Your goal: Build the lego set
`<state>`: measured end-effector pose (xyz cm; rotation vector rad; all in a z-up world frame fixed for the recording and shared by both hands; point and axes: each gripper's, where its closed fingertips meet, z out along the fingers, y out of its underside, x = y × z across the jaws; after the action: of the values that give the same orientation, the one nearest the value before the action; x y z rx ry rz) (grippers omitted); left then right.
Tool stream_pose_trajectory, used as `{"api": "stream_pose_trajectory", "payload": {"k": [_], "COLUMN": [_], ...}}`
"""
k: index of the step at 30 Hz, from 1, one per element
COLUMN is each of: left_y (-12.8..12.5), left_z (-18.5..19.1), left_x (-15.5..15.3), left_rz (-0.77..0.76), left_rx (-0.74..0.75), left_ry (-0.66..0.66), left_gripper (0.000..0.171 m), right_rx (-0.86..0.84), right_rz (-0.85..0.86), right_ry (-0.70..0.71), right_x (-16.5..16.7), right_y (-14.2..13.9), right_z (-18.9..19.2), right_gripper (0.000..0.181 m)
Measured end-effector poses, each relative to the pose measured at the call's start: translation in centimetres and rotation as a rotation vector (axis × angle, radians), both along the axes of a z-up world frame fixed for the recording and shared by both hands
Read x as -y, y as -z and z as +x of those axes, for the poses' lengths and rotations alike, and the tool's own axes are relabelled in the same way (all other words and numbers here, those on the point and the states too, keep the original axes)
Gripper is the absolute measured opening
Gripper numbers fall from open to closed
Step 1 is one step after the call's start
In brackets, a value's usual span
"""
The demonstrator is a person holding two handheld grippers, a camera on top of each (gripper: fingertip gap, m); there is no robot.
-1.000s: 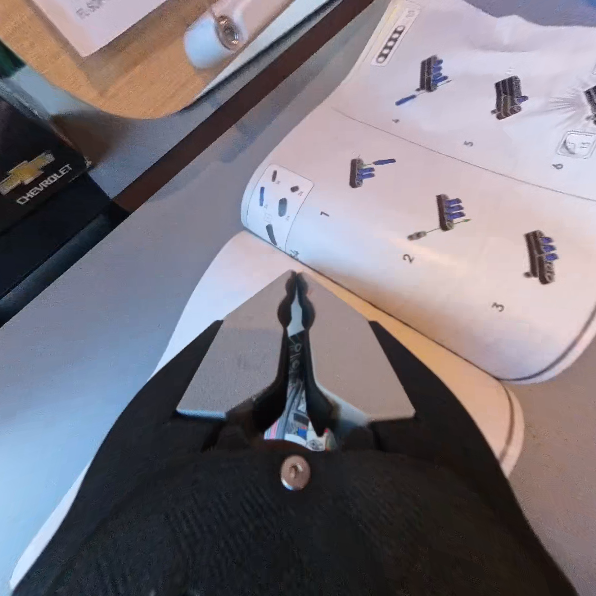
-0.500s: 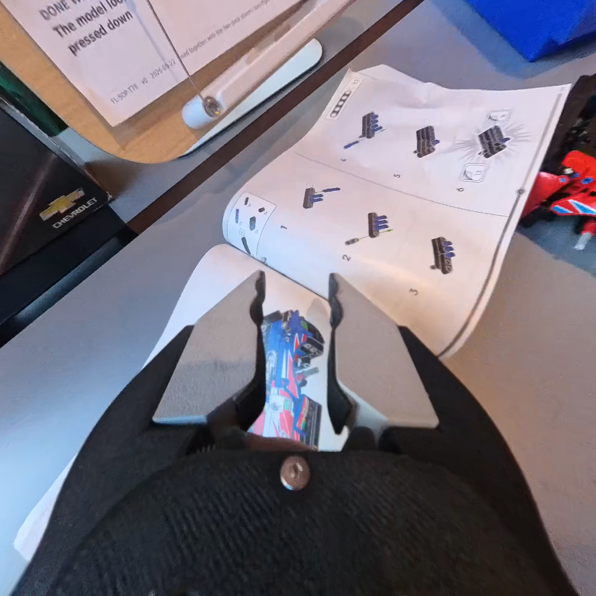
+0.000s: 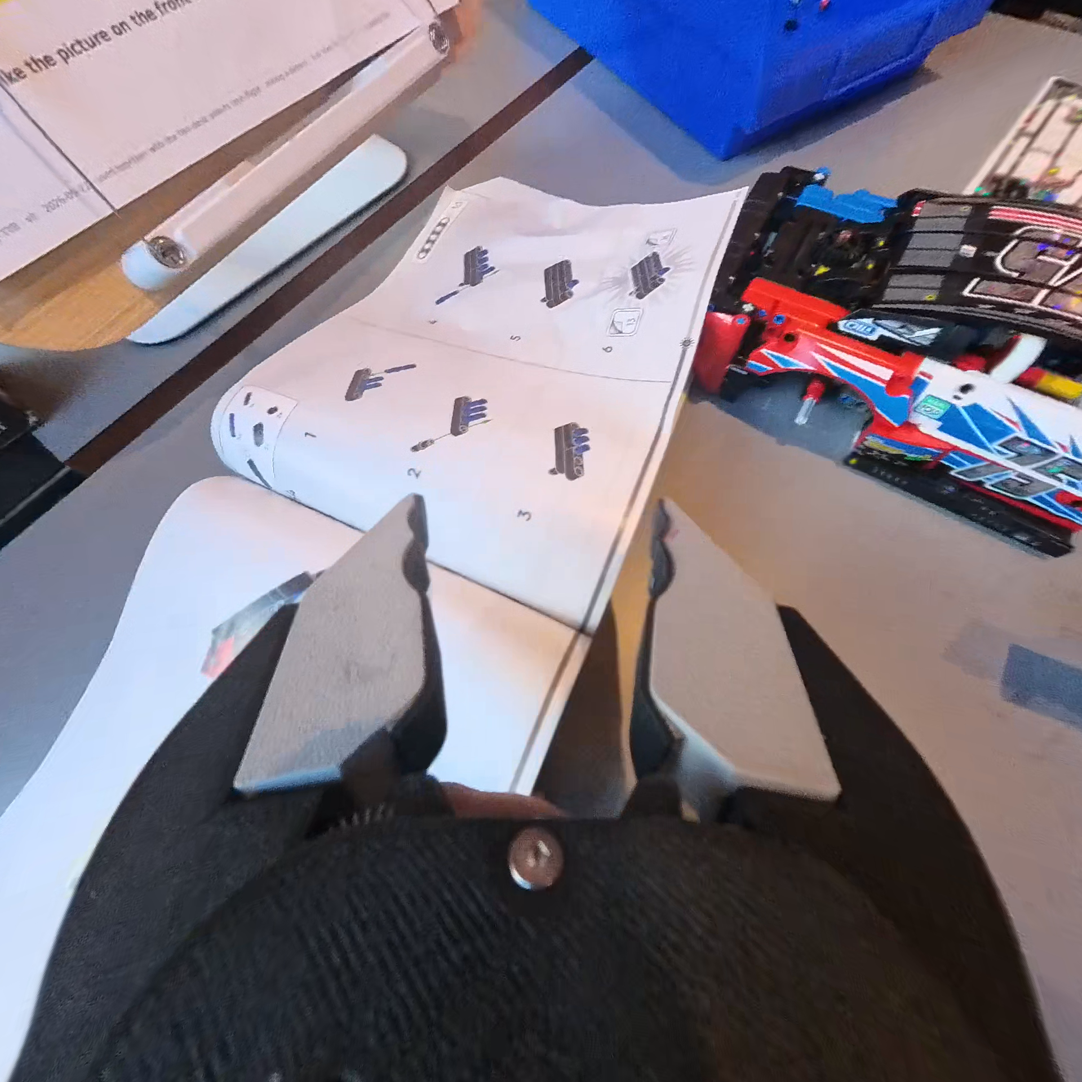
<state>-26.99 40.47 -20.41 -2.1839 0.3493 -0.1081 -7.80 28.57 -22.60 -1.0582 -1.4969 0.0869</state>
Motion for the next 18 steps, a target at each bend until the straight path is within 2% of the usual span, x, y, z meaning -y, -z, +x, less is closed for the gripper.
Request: {"api": "stream_pose_trajectory", "payload": {"k": [4,8,18], "left_y": [0.3,-0.1,0.7], "left_z": [-0.4,-0.9,2.1], "left_x": [0.2,0.5,0.1], "left_rz": [0.031,0.032,0.047], "left_rx": [-0.085,-0.016,-0.064], "left_ry": [-0.043,-0.06,0.02], "left_gripper": [0.078,0.076,0.071], "right_rx": [0.0,-0.008,-0.009], "right_rz": [-0.008,-0.017,-0.018], "right_ry": [-0.002,-0.007,-0.027], "right_x": [0.1,0.1,0.7], "right_y": [0.0,-0.1,-0.1], "right_z": [0.2,0.3,0.2], "right_gripper": [0.008,0.008,0.008]}}
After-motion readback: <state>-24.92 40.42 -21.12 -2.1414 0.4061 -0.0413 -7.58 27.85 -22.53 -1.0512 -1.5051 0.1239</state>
